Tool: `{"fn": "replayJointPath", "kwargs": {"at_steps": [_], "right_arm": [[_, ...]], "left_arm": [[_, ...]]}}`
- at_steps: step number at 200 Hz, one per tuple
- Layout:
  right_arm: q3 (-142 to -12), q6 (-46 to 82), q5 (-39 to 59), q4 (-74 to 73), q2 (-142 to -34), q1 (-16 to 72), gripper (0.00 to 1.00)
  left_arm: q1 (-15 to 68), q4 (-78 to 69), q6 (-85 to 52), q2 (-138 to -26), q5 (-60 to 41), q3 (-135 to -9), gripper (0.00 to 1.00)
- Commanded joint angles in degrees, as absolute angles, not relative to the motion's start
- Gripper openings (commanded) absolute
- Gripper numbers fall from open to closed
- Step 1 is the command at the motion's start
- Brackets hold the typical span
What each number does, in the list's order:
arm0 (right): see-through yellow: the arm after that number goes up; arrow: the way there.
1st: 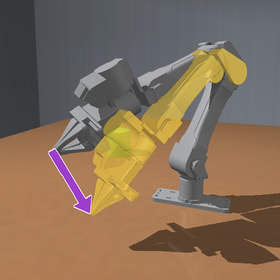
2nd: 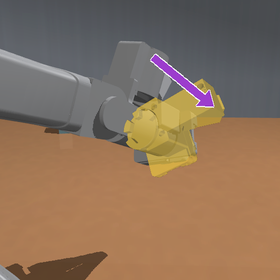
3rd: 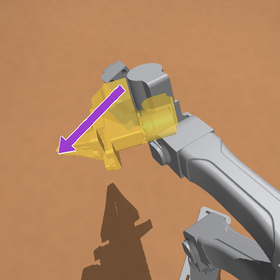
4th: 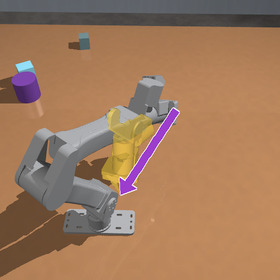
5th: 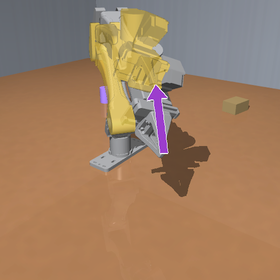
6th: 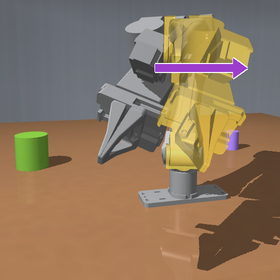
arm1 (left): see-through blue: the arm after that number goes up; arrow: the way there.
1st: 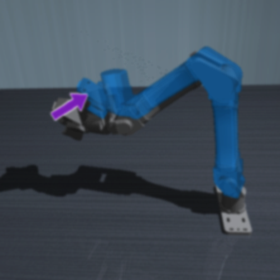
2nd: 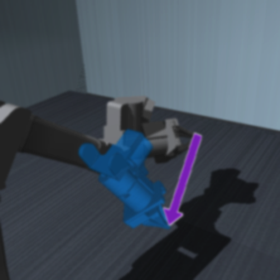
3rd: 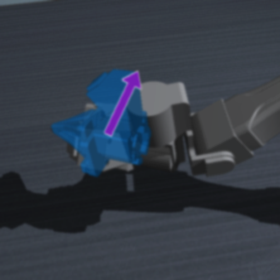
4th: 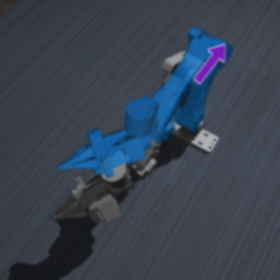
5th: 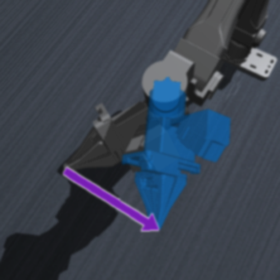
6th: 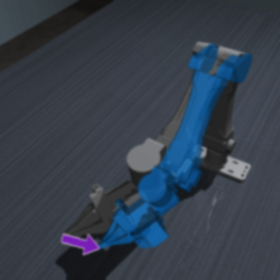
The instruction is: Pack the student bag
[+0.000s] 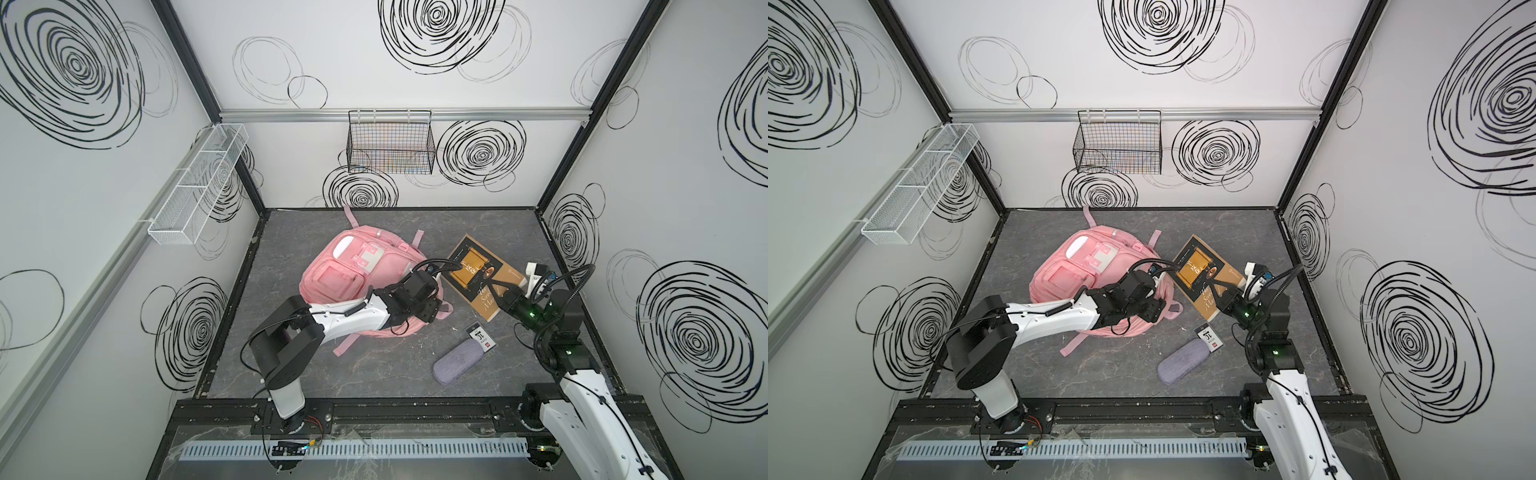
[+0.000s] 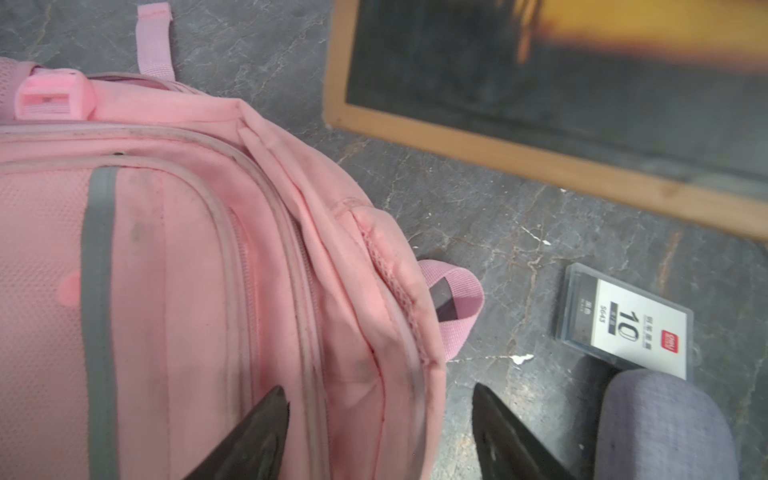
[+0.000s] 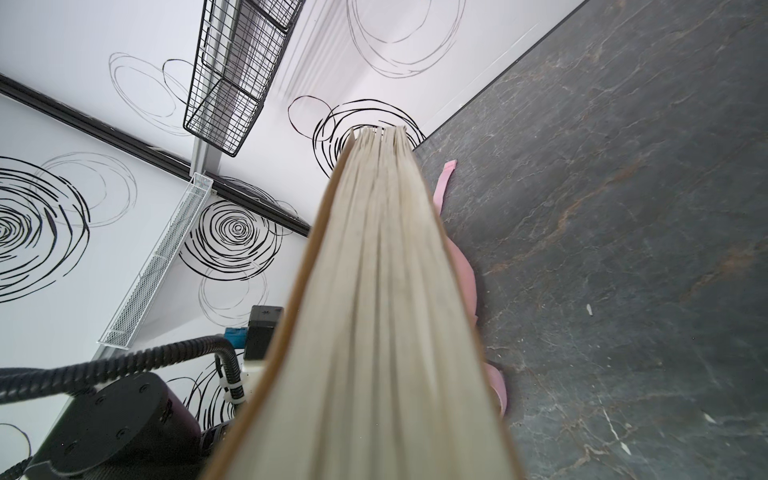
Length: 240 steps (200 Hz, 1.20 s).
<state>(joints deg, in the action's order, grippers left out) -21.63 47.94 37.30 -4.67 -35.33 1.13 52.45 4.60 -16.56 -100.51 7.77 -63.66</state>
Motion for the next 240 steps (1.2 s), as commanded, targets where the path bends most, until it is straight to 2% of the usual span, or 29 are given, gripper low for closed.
{"fn": "replayJointPath", "kwargs": {"at_steps": [1, 39, 67, 80, 86, 104, 117, 141, 151, 161, 169, 188, 203, 218, 221, 240], "right_arm": [[-21.88, 48.85, 38.14, -11.42, -35.13, 1.41, 0.0], [-22.2, 48.47, 38.06, -10.81, -35.1, 1.41, 0.0], [-22.04, 49.0, 37.99, -11.33, -35.11, 1.36, 0.0], [-22.22, 49.03, 37.88, -11.1, -35.2, 1.32, 0.0], [-22.32, 49.01, 37.88, -10.86, -35.14, 1.37, 0.0], [-22.51, 48.92, 37.84, -10.55, -35.18, 1.32, 0.0], [-22.51, 48.87, 37.88, -10.46, -35.16, 1.36, 0.0], [-22.59, 48.96, 37.96, -10.38, -35.1, 1.32, 0.0], [-22.59, 49.09, 37.98, -10.46, -35.07, 1.32, 0.0], [-22.58, 49.1, 37.96, -10.46, -35.01, 1.34, 0.0], [-22.59, 49.05, 37.96, -10.42, -34.99, 1.33, 0.0], [-22.59, 49.14, 38.06, -10.46, -34.89, 1.27, 0.0], [-22.59, 49.12, 38.1, -10.31, -34.86, 1.27, 0.0], [-22.61, 48.96, 38.06, -10.03, -34.78, 1.27, 0.0], [-22.59, 49.0, 38.06, -10.02, -34.83, 1.28, 0.0], [-22.64, 49.03, 38.14, -10.28, -35.08, 1.37, 0.0]], "left_arm": [[52.39, 4.23, -16.15, -102.54, 9.96, -65.72, 0.72], [51.99, 4.09, -15.19, -102.66, 12.49, -65.66, 0.64], [51.43, 3.88, -15.11, -102.67, 11.61, -65.75, 0.41], [51.27, 3.94, -15.31, -102.66, 11.7, -65.75, 0.21], [51.24, 4.02, -15.41, -102.59, 11.89, -65.74, 0.15], [51.2, 4.06, -15.44, -102.4, 12.27, -65.61, 0.14], [51.07, 4.08, -15.43, -102.26, 12.5, -65.52, 0.09], [51.07, 3.92, -15.47, -101.96, 12.18, -65.39, 0.09], [51.09, 4.01, -15.6, -102.25, 11.42, -65.52, 0.12], [51.07, 4.5, -15.51, -102.9, 10.69, -65.97, 0.23], [51.11, 4.92, -15.51, -103.58, 10.19, -66.46, 0.24], [51.15, 6.09, -15.21, -105.05, 9.42, -67.47, 0.19], [51.07, 5.99, -15.2, -105.21, 9.49, -67.43, 0.07], [50.94, 5.73, -15.05, -104.66, 9.83, -67.28, 0.04], [50.82, 5.64, -15.09, -104.53, 9.84, -67.24, 0.0], [50.38, 5.95, -15.36, -103.36, 9.51, -67.41, 0.0]]}}
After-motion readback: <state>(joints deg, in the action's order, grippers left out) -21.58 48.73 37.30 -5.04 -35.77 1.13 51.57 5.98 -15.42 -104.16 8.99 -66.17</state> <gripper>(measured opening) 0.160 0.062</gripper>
